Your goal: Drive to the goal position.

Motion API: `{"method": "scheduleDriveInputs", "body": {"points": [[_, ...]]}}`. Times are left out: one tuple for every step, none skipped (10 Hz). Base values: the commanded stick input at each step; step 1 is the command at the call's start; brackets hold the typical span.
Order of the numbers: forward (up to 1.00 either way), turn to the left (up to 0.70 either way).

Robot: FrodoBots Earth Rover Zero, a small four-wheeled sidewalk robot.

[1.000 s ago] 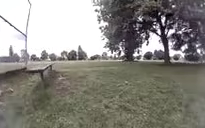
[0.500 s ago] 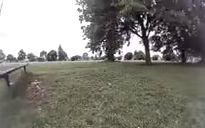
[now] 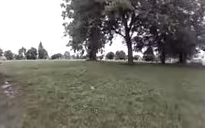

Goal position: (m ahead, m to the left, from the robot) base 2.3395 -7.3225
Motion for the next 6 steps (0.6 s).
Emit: {"method": "scheduleDriveInputs", "body": {"points": [[0.0,-0.7],[0.0,-0.7],[0.0,-0.7],[0.0,-0.7],[0.0,-0.7],[0.0,-0.7]]}}
